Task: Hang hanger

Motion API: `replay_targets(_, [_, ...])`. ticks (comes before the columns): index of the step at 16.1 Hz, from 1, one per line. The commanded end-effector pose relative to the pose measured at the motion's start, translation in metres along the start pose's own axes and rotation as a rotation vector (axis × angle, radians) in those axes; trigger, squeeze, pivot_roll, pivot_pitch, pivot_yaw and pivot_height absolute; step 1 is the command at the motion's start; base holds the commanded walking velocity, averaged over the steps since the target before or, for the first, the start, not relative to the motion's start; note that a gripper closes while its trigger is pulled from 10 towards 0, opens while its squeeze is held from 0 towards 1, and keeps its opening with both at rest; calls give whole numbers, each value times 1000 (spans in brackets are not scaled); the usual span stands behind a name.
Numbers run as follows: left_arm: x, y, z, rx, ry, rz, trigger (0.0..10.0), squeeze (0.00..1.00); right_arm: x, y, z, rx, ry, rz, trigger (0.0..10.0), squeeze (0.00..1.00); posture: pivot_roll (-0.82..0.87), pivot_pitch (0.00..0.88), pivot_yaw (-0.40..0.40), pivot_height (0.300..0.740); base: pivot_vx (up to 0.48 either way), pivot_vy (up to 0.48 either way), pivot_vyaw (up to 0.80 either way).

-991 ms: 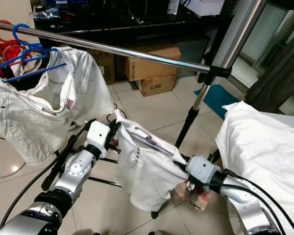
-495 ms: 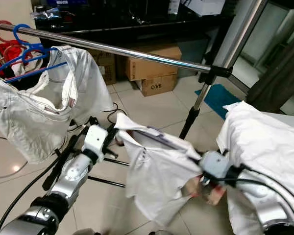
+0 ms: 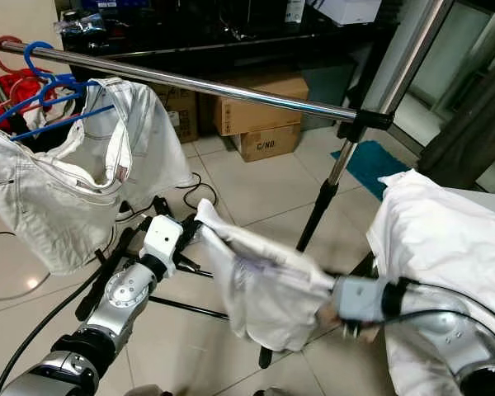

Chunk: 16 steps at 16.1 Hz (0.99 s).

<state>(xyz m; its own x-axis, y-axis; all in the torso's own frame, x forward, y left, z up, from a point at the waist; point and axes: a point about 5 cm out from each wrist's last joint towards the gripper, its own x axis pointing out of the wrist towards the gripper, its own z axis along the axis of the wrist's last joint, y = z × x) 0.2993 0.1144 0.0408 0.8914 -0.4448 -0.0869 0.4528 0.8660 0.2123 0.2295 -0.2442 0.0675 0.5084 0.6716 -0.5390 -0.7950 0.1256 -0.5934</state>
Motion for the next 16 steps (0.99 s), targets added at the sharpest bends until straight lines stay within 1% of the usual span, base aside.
replay_targets(1, [1, -2, 2, 6, -6, -14, 0, 0, -4, -5, 2, -71, 13, 32, 0, 0, 50, 22, -23, 740, 0, 0, 0])
replay_targets(2, [1, -3, 1, 7, -1, -21, 0, 0, -2, -7, 4, -104, 11, 39, 0, 0, 53, 23, -25, 740, 0, 0, 0])
replay_targets(3, [1, -4, 0, 6, 6, -23, 0, 0, 3, -14, 7, -116, 11, 11, 0, 0, 56, 24, -27, 740, 0, 0, 0])
replay_targets(5, [-1, -6, -4, 1, 29, -26, 0, 0, 7, -16, 7, -142, 36, 9, 0, 0, 57, 24, -29, 740, 0, 0, 0])
replay_targets(6, [-4, -8, -11, -5, 65, -30, 0, 0, 11, -15, 6, -170, 78, 10, 0, 0, 60, 22, -30, 740, 0, 0, 0])
replay_targets(7, [-10, -10, -23, -22, 125, -24, 0, 0, 17, -15, 5, -207, 118, 17, 0, 0, 57, 22, -28, 740, 0, 0, 0])
replay_targets(8, [-16, -10, -32, -52, 175, -9, 0, 0, 21, -15, 5, -228, 150, 18, 0, 0, 51, 21, -26, 740, 0, 0, 0])
replay_targets(9, [-23, -9, -42, -78, 228, 6, 0, 0, 25, -14, 4, -271, 194, 33, 0, 0, 49, 21, -24, 740, 0, 0, 0])
replay_targets(10, [-30, -9, -51, -89, 276, 16, 0, 0, 27, -12, 0, -298, 242, 55, 0, 0, 49, 21, -24, 740, 0, 0, 0])
replay_targets(11, [-37, -8, -59, -102, 325, 29, 0, 0, 28, -9, -4, -291, 273, 70, 0, 0, 48, 21, -24, 740, 0, 0, 0])
replay_targets(12, [-41, -6, -64, -112, 354, 44, 0, 0, 28, -7, -5, -287, 274, 73, 0, 0, 48, 21, -24, 740, 0, 0, 0])
replay_targets(13, [-47, -4, -70, -115, 387, 60, 0, 0, 25, -8, -2, -258, 228, 57, 0, 0, 48, 21, -24, 740, 0, 0, 0])
replay_targets(15, [-52, -2, -75, -112, 412, 68, 0, 0, 19, -11, 5, -195, 160, 28, 0, 0, 46, 24, -22, 740, 0, 0, 0])
replay_targets(16, [-53, -2, -75, -109, 415, 67, 0, 0, 17, -11, 8, -185, 139, 29, 0, 0, 46, 24, -22, 740, 0, 0, 0])
